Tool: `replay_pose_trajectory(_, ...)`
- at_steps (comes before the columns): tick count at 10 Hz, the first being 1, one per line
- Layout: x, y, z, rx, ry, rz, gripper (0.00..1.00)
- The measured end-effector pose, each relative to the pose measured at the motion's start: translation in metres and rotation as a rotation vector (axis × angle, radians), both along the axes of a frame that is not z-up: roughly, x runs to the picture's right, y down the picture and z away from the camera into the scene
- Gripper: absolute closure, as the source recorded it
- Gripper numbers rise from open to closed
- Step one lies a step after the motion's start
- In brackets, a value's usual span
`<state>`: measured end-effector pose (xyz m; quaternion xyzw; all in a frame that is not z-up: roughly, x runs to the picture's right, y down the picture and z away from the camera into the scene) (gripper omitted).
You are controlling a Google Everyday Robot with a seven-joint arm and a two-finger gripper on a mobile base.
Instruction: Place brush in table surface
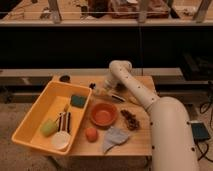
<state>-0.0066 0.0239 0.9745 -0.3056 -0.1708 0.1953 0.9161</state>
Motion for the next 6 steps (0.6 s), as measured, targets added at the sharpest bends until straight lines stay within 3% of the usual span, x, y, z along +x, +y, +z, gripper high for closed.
replay_pose_trajectory(2, -0.0042, 0.0062, 0.0061, -0.009, 0.000, 0.030, 0.22)
replay_pose_trajectory(6, -0.0021, 0.0023, 0.0042, 0.009, 0.028, 0.040, 0.20)
